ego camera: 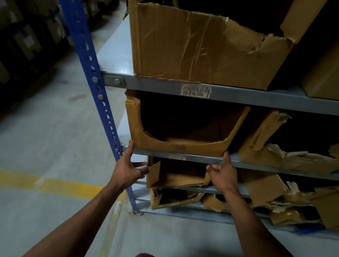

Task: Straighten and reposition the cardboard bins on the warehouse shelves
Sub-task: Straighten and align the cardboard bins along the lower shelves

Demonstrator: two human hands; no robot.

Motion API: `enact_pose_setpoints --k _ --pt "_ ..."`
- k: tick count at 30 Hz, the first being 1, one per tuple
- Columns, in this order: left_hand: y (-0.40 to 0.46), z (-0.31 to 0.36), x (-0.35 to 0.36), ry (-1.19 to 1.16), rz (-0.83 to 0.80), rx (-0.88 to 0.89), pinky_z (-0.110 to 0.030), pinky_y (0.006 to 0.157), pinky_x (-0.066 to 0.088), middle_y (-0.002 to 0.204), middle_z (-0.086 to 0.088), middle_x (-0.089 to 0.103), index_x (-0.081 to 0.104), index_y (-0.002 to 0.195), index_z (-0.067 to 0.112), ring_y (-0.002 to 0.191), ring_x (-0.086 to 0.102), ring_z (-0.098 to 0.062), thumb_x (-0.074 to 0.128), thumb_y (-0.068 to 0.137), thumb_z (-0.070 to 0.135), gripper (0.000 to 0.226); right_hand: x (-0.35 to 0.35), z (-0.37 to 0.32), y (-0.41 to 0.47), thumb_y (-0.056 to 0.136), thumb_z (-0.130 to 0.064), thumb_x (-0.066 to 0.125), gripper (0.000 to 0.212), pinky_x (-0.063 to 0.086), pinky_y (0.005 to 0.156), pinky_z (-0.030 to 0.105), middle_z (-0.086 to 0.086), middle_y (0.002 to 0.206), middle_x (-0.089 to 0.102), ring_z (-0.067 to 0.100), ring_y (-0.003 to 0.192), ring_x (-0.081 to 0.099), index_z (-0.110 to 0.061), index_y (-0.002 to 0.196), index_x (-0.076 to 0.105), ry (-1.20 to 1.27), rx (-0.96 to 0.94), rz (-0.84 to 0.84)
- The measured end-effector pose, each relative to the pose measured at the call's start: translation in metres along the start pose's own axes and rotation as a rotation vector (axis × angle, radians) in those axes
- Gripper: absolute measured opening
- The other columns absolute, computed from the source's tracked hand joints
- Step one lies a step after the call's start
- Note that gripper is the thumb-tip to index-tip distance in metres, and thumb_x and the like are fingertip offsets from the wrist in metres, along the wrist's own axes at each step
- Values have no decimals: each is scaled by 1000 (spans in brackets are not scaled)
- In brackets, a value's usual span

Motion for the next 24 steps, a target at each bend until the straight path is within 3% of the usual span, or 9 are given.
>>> enact_pose_setpoints --k 2,5,7,9,10,13,18,22,24 --pt "-3 -5 -4 41 44 10 -56 93 62 166 10 38 16 167 42 126 68 -31 91 83 28 114 2 3 -8 96 -21 72 91 52 100 38 9 138 64 26 123 63 -22 165 13 39 -29 35" --pt "-16 -24 -12 56 160 4 -55 97 61 160 4 52 33 163 37 118 73 -25 91 82 35 100 -1 7 -30 95 -14 70 70 57 100 42 2 155 48 18 118 66 -23 157 39 60 -125 156" --pt "-29 -40 -15 25 191 -12 -51 91 64 133 -2 73 55 151 31 100 78 -17 89 84 31 74 -6 7 -51 94 -9 69 48 57 91 24 5 147 56 14 105 70 -18 140 61 77 -163 242" --pt "-41 -49 -10 1 143 -30 -52 84 66 108 1 81 76 122 27 88 79 -15 85 89 20 35 -11 10 -71 92 -6 71 30 48 79 3 8 129 69 11 91 69 -13 122 72 64 -165 305" --pt "-46 -54 -5 -25 100 -40 -54 80 65 99 2 82 80 108 27 85 79 -16 83 91 13 22 -13 17 -80 92 -7 73 24 48 77 2 7 119 72 9 88 68 -12 116 74 69 -145 313" --pt "-57 -57 10 -58 17 -53 -55 76 65 89 4 81 82 89 19 80 77 -16 81 91 7 13 -23 33 -104 95 -16 73 13 61 82 33 -1 99 78 11 88 73 -16 107 78 57 -114 325" --pt "-66 -45 68 -92 -146 -34 -38 78 62 88 8 81 80 89 20 80 75 -10 77 91 -3 22 -81 54 -144 89 -11 79 11 51 75 18 0 95 79 13 89 73 -18 99 80 -97 -123 472" --pt "-75 7 142 -178 -299 79 -34 78 59 90 -2 82 80 94 20 82 74 -14 76 90 -8 29 -132 91 -148 87 -11 83 18 63 82 47 -3 104 79 17 97 76 -16 104 80 111 -96 488" --pt "-79 39 176 -238 -342 112 -28 80 59 93 -3 82 79 99 17 86 74 -16 81 87 -5 25 -162 110 -137 84 0 82 26 62 89 47 5 106 79 19 100 76 -7 109 77 363 -33 487"
Point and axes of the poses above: each hand's wrist, its own y-axis towards the middle knuckle, its own x-axis out of the palm, z = x × y, the point moved 10 cm from there along y, towards the middle knuckle
